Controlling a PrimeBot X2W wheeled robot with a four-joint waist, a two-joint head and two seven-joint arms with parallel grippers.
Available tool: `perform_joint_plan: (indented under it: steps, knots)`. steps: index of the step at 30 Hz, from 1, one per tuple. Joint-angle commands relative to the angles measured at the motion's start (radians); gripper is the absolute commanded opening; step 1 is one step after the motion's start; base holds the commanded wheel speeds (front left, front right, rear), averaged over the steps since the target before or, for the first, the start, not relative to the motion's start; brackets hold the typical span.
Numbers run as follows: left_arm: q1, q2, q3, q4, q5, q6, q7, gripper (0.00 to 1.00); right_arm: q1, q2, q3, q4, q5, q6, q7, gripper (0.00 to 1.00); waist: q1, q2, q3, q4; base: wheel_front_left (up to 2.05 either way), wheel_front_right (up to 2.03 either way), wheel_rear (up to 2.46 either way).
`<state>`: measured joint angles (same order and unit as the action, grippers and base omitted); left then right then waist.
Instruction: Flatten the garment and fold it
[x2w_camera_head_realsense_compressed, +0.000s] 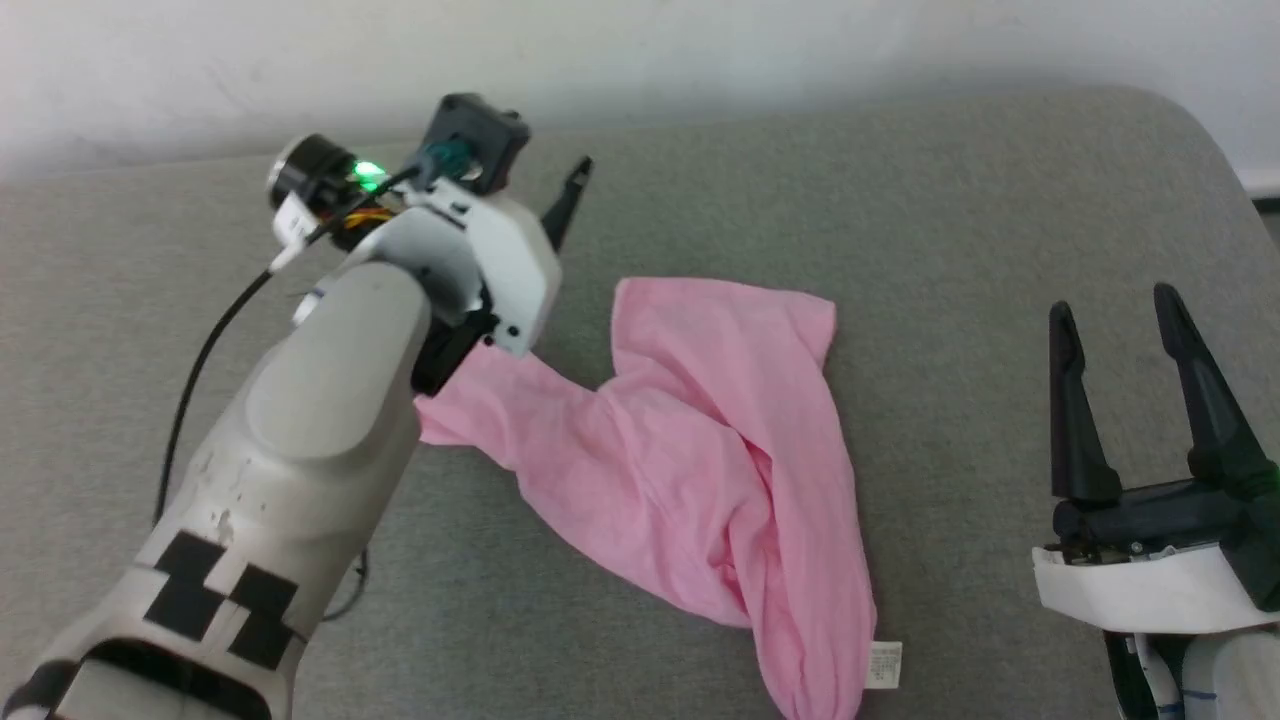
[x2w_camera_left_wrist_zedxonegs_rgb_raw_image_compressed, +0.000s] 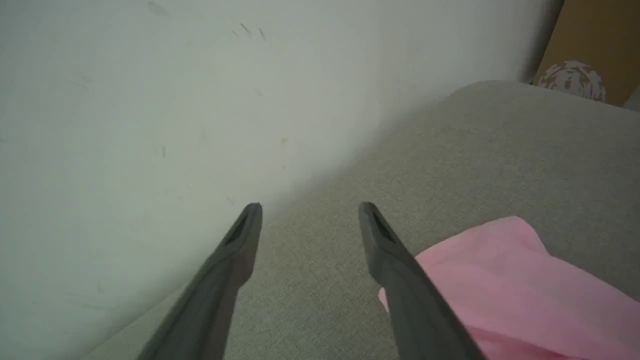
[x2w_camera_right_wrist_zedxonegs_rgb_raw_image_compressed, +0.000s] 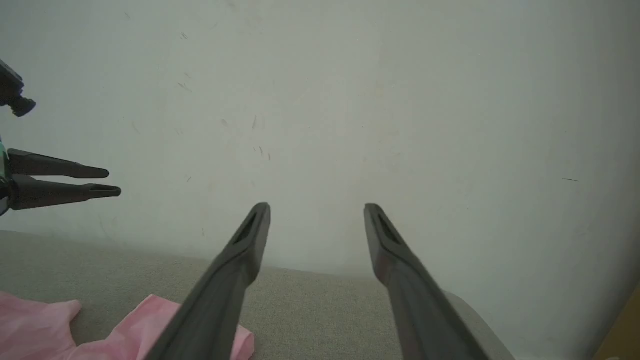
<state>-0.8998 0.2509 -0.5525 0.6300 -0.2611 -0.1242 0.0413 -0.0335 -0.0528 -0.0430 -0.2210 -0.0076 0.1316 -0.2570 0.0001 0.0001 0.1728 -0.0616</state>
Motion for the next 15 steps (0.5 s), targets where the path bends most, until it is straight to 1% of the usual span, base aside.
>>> perform_joint_plan:
  steps: [1, 5, 8, 11, 15]
  knots:
    - [-0.046, 0.004, -0.074, 0.023, -0.099, -0.006, 0.078, 1.00, -0.020, 0.003, 0.002, -0.007, 0.009, -0.001, -0.005, 1.00, -0.0001, -0.0001, 0.070, -0.067, 0.00, 0.00, 0.00]
    - [-0.147, 0.051, -0.254, 0.029, -0.278, -0.006, 0.252, 1.00, -0.045, 0.003, 0.009, -0.011, 0.020, -0.001, -0.005, 1.00, -0.0001, -0.0001, 0.125, -0.104, 0.00, 0.00, 0.00]
    - [-0.205, 0.073, -0.352, 0.035, -0.410, -0.006, 0.386, 1.00, -0.066, 0.003, 0.012, -0.014, 0.028, -0.001, -0.005, 1.00, -0.0001, -0.0001, 0.168, -0.127, 0.00, 0.00, 0.00]
    - [-0.264, 0.100, -0.451, 0.038, -0.492, -0.006, 0.512, 1.00, -0.089, 0.003, 0.021, -0.015, 0.035, -0.001, -0.005, 1.00, -0.0001, -0.0001, 0.206, -0.148, 0.00, 0.00, 0.00]
    - [-0.328, 0.132, -0.568, 0.037, -0.571, -0.006, 0.637, 1.00, -0.117, 0.003, 0.030, -0.014, 0.045, -0.001, -0.005, 1.00, -0.0001, -0.0001, 0.242, -0.178, 0.00, 0.00, 0.00]
